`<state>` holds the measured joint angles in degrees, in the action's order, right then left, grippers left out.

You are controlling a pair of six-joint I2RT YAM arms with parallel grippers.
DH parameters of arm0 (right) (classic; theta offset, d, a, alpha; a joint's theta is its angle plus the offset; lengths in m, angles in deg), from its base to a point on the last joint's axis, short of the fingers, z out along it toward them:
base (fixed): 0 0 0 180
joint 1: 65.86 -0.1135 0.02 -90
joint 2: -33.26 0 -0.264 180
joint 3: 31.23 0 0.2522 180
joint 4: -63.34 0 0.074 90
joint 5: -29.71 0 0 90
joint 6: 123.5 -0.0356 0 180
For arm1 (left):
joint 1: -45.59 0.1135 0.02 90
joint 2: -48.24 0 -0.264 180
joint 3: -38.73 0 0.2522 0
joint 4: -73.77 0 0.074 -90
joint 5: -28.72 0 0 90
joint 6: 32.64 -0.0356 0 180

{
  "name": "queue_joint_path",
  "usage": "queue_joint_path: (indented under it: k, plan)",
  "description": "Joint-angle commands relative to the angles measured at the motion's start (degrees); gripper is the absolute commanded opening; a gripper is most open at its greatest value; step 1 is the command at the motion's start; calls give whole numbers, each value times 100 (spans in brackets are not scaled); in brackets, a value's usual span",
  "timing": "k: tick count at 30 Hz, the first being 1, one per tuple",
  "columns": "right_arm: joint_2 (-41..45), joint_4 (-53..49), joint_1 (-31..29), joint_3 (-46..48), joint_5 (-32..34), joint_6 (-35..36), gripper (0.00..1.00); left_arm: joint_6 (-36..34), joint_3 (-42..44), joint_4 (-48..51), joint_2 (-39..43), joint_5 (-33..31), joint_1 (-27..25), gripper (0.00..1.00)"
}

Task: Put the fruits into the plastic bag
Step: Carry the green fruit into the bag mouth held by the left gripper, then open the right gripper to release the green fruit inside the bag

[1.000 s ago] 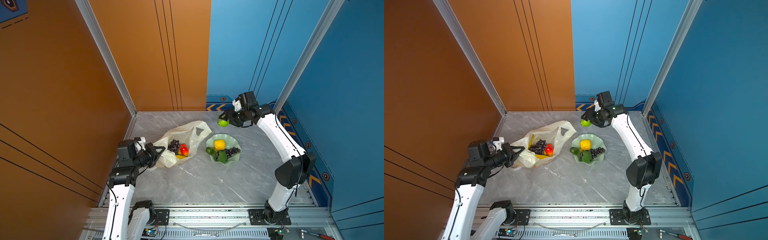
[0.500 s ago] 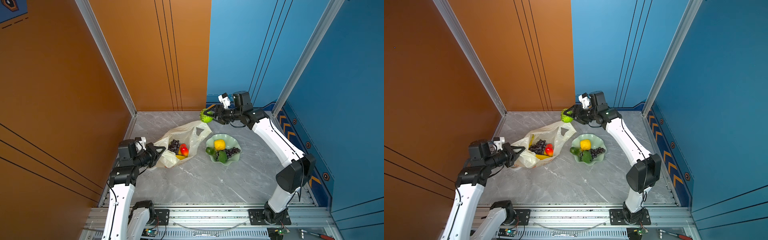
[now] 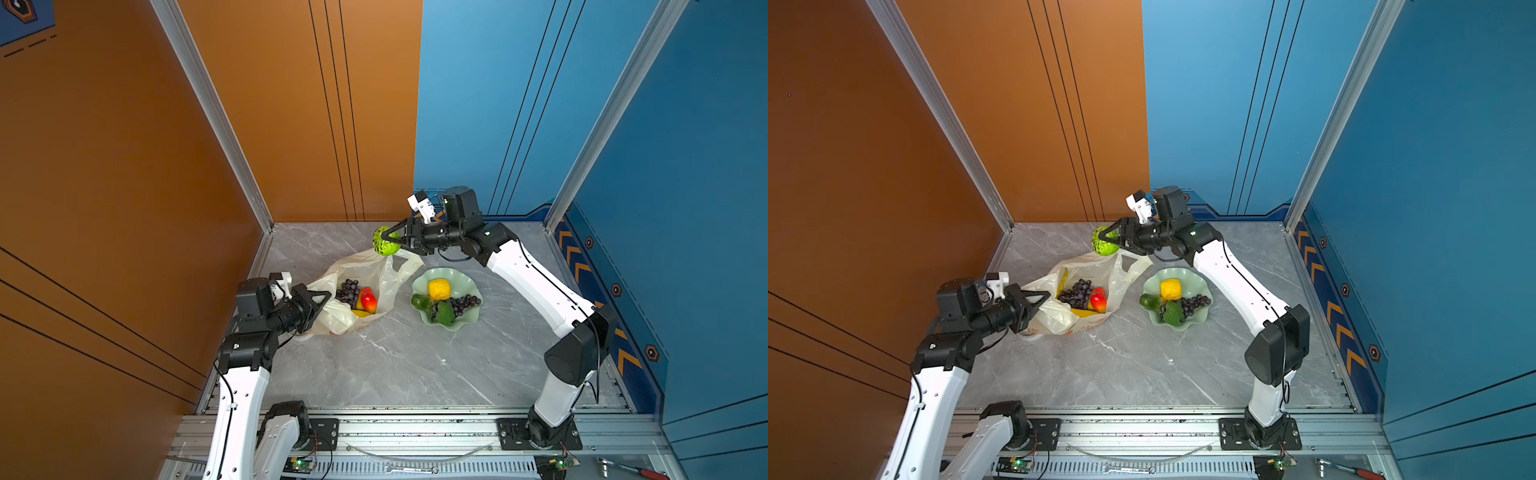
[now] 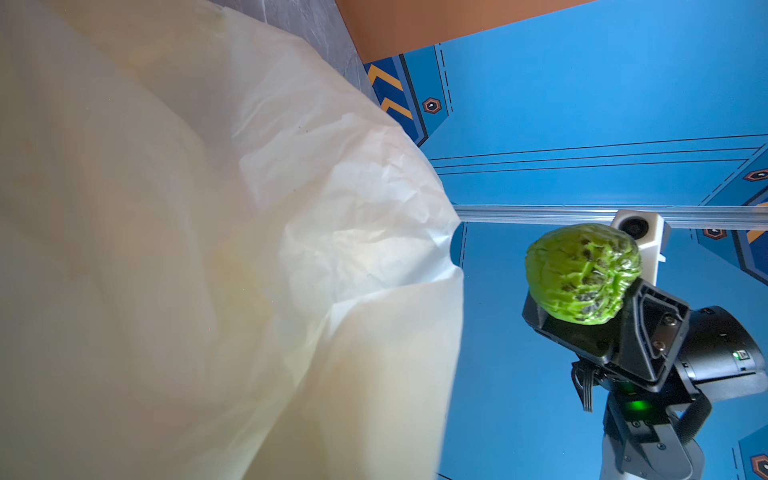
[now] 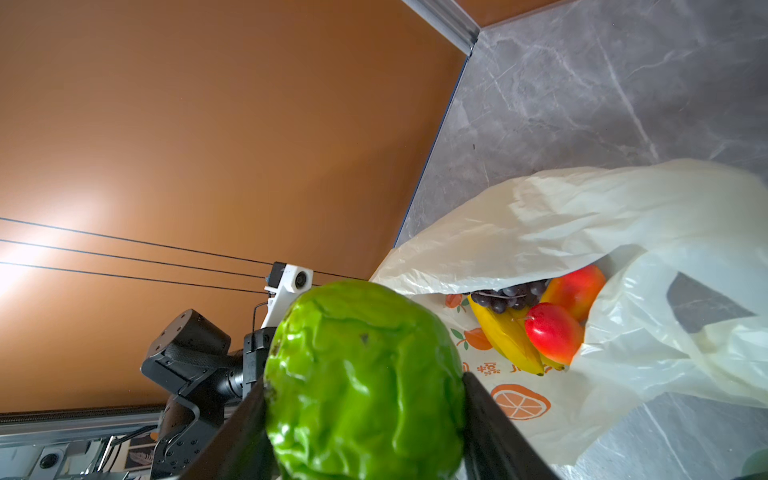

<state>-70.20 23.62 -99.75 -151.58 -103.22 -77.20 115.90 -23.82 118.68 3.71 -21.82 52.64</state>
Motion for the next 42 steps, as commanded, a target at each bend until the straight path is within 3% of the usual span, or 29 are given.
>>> queue_joint_path:
  k: [1, 15, 25, 32, 42]
  plan:
    - [-190, -131, -196, -107, -19, 212, 61, 34, 72, -83, 28, -62, -27, 0]
    - [-716, -404, -948, 199, 158, 579, 60, 43, 72, -83, 52, -30, -28, 0]
    - [-1124, -499, -929, 319, 427, 593, 60, 56, 107, -75, 124, 9, -6, 0]
    - [-1727, -581, -896, -96, 664, 373, 60, 52, 75, -40, 131, 79, 25, 0]
    - [-2373, -666, -863, -670, 1588, 90, 60, 34, 96, 31, 138, 141, 56, 0]
